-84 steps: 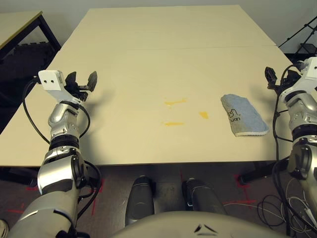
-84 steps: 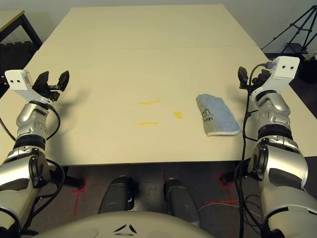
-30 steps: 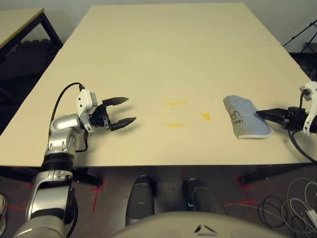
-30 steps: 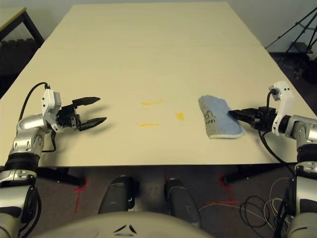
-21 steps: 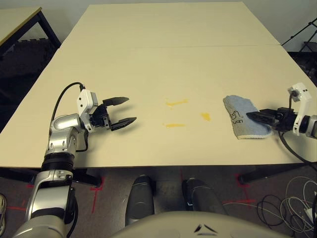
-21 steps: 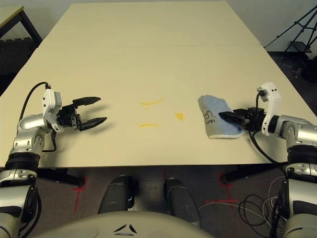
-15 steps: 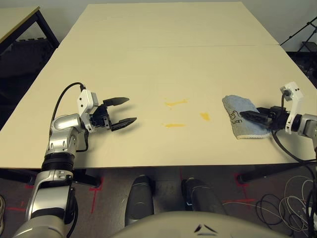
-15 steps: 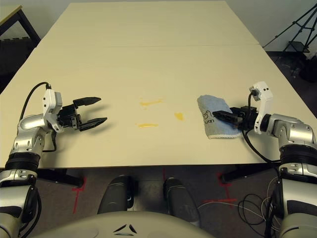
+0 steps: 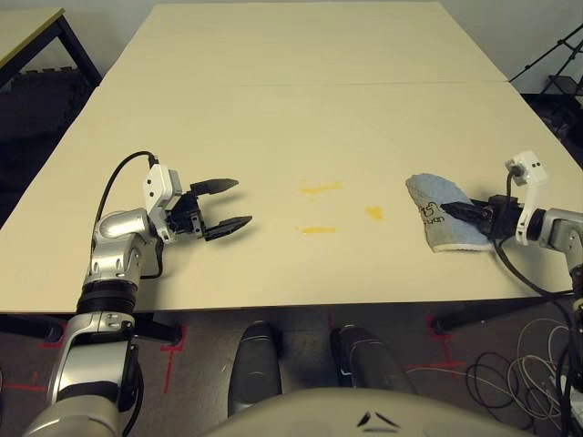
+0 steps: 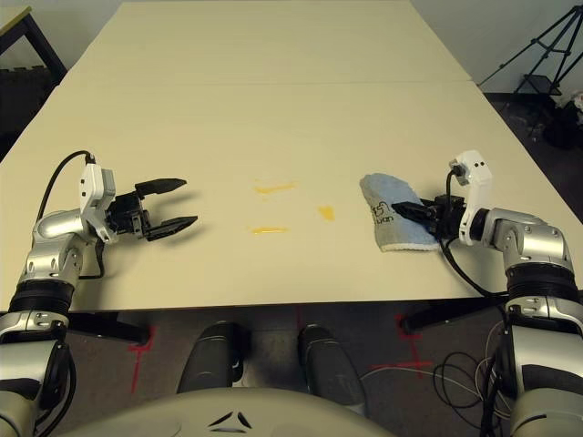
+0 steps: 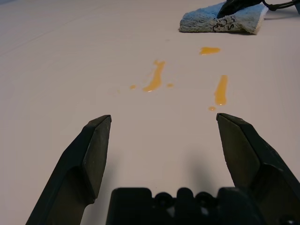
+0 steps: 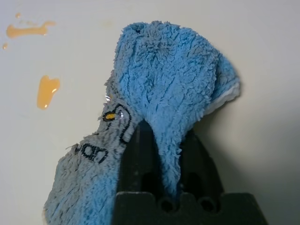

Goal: Wipe the water off the table with a rag.

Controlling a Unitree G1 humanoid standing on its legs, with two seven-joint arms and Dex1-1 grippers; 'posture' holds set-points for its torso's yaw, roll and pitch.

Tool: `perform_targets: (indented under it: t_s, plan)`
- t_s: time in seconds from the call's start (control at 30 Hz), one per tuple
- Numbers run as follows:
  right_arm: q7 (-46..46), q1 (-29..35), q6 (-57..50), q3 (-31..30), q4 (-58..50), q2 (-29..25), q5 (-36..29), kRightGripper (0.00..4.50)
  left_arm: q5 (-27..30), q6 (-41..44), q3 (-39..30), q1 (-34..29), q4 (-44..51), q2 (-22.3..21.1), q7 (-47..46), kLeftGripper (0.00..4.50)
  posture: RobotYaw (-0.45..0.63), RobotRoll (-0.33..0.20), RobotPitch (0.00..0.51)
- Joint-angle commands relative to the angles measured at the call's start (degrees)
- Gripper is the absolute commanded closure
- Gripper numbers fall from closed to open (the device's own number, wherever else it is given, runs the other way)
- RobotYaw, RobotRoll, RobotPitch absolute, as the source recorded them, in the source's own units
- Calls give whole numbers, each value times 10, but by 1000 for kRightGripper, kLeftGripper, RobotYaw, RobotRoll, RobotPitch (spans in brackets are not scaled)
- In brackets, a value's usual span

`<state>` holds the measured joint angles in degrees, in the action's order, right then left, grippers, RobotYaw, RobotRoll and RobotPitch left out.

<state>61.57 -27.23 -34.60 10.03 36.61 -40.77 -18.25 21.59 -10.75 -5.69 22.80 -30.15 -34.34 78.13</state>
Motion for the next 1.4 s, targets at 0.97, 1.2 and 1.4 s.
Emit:
perform_targets:
  t_s: [0.97, 1.2, 1.4]
  plan:
    - [-72, -17, -139, -60, -118, 134, -65, 4381, -11, -21, 4, -3, -16, -12, 7, 0, 168, 0, 122]
    - [-82, 20, -182, -95, -201, 177, -77, 4383, -13, -23, 5, -4, -17, -14, 8, 0, 168, 0, 124]
    - [-87, 24, -191, -84, -211, 170, -76, 4383, -12, -21, 5, -4, -14, -13, 8, 0, 168, 0, 127]
